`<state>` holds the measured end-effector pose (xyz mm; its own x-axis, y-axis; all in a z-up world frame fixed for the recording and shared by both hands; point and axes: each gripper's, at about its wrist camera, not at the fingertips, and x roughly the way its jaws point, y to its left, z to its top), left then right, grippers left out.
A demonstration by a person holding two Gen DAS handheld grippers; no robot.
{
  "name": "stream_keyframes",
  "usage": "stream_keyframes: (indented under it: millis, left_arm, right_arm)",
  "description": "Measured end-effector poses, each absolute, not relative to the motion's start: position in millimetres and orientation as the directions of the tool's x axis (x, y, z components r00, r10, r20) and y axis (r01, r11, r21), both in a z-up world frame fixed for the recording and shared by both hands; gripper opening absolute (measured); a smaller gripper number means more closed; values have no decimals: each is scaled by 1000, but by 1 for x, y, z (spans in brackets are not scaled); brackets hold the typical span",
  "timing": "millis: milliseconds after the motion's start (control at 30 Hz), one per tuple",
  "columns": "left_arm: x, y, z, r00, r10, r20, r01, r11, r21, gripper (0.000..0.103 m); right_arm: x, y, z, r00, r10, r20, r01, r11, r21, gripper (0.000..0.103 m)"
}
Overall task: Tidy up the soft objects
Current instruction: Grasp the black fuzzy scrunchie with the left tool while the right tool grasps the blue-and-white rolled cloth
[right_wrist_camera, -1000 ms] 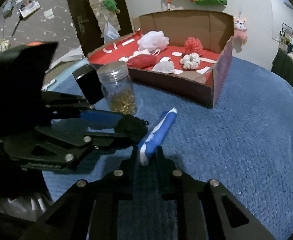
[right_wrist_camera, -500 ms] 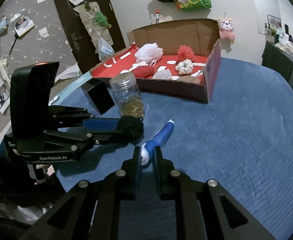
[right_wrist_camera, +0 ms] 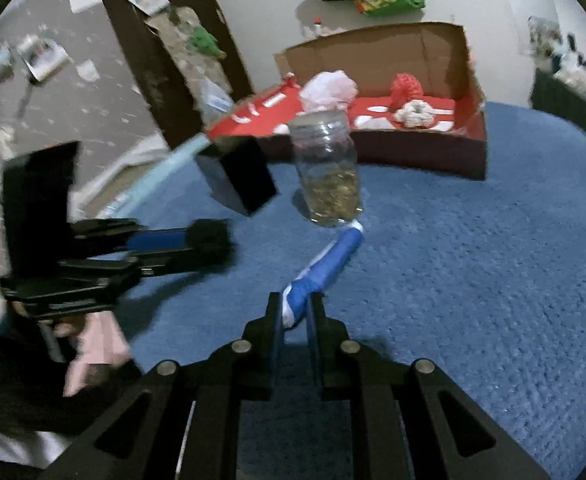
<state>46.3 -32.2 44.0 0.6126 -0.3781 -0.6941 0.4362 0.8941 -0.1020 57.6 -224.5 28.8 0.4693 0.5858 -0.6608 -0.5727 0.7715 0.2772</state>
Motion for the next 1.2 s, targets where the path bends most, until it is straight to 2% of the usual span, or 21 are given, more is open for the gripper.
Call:
stream_keyframes:
  millis: [133,167,200,233,300,333,367,500,733,867,1033,1100,1167,1200]
  left_arm:
    - [41,-27,36,609,-385,-694,447,889,-100,25]
    - [41,-27,34,613,-383,-691,451,888,-92,25]
    - [41,-29,34,616,-382,-689,455,886,-85,26]
    - [41,-30,34,616,-384,-688,458,885,-84,30]
    - [43,-32,34,620,-383,-684,455,886,-84,54]
    - [43,-31,33,620,-384,-684,454,887,-86,70]
    - [44,-31,33,619,-388,-683,454,886,-92,71]
    - [41,-33,35,637,-408,-654,460,882,-102,71]
    - [54,-32,34,657,-361,-662,415,906,-82,71]
    - [61,-30,29,636,-362,-681,395,911,-116,70]
    - [60,-35,26,636,-361,-682,393,912,-116,70]
    - [61,-37,25,642,-350,-682,385,916,-108,61]
    - [61,-38,24,651,-345,-676,378,920,-105,41]
    - [61,-38,24,656,-348,-670,378,920,-108,35]
  right_arm:
    - [55,-222,29,512,532,-675,-534,812,236,19]
    - [53,-221,29,531,511,-676,-519,827,218,28]
    - [52,-222,30,545,495,-677,-506,838,206,40]
    - [51,-222,30,559,474,-680,-492,850,187,47]
    - [47,-221,32,592,430,-681,-466,873,146,72]
    - [46,-221,33,609,415,-676,-452,882,134,75]
    - [45,-220,35,622,402,-672,-442,889,122,78]
    - [45,-218,38,664,355,-658,-400,912,88,80]
    - [52,-202,32,705,277,-653,-320,946,56,80]
    - [57,-193,26,713,245,-657,-291,956,40,80]
    - [54,-186,23,738,220,-638,-276,961,12,76]
    - [53,-184,22,748,207,-630,-270,963,-4,72]
    - [51,-182,22,762,194,-618,-261,965,-19,68]
    - [51,-181,22,765,193,-614,-261,965,-22,62]
